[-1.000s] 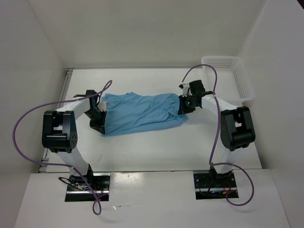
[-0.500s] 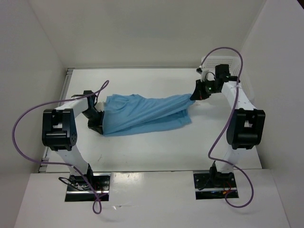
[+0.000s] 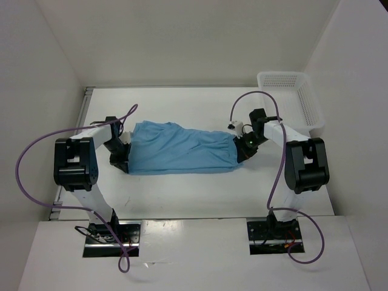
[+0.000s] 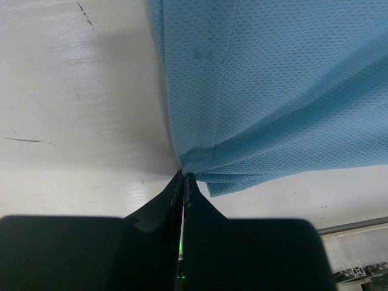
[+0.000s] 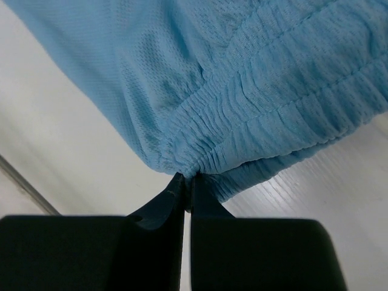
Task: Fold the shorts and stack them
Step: Fold the shorts
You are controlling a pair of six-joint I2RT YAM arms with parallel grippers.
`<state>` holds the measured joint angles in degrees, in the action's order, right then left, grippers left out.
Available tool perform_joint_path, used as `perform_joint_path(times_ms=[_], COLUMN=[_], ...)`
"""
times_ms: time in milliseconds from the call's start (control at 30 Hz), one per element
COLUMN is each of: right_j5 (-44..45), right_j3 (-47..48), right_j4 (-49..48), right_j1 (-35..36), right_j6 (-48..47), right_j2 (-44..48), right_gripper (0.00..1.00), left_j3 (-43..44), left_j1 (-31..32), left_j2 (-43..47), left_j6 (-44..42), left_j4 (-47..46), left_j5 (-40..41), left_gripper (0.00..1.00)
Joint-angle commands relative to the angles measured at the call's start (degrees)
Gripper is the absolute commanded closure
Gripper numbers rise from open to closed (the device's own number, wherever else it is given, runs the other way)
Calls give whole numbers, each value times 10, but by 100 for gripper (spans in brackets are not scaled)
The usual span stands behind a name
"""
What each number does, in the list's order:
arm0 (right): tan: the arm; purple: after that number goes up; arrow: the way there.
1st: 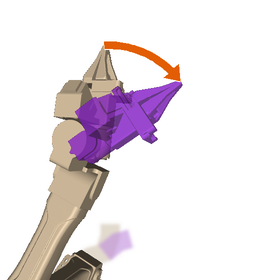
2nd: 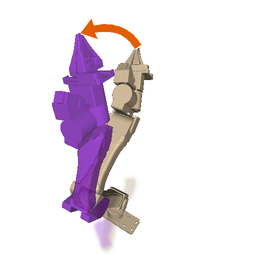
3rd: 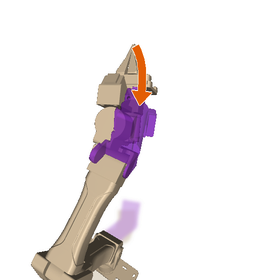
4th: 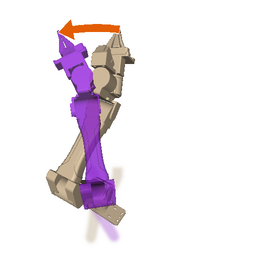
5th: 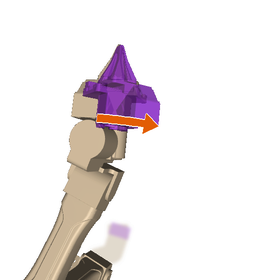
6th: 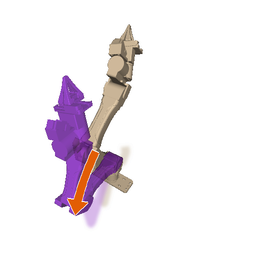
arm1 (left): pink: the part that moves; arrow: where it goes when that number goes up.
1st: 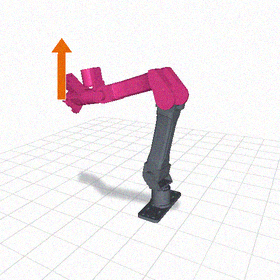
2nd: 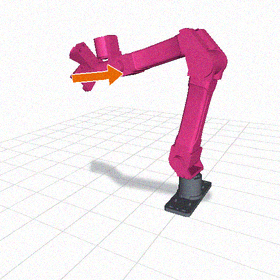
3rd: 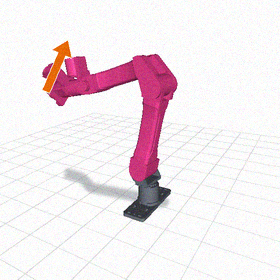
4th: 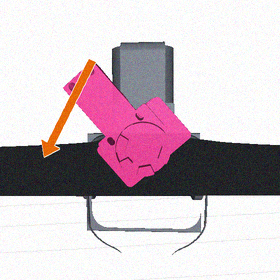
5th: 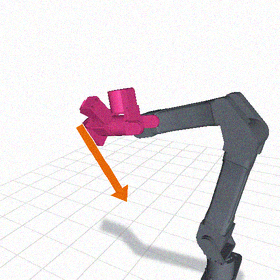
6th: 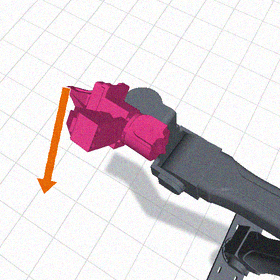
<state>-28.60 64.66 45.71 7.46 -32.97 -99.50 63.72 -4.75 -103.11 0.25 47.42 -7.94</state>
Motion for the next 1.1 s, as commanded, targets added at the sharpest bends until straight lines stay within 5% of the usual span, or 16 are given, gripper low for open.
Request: perform_joint_path(times_ms=[0,233,300,333,433,667,1067], right_j5=[64,45,45,45,45,-11,-17], right_j3=[-11,14,21,21,9,-2,-18], right_j4=[-24,-4,-4,-4,-4,-7,-50], right_j1=[-4,-16,-16,-16,-16,-16,-40], right_j6=[-24,-35,-35,-35,-35,12,62], right_j2=[28,28,28,28,33,45,38], right_gripper=[96,93,77,50,30,26,10], left_j3=[-6,-6,-1,4,32,143,288], left_j1=[-3,-3,-3,-3,-3,-9,51], left_j2=[-4,1,1,1,15,96,-118], left_j6=[-3,-3,-3,-3,-3,-3,-3], left_j4=[14,14,19,24,29,-48,-152], left_j5=[8,8,8,8,8,-57,-61], left_gripper=[100,100,100,93,83,60,52])
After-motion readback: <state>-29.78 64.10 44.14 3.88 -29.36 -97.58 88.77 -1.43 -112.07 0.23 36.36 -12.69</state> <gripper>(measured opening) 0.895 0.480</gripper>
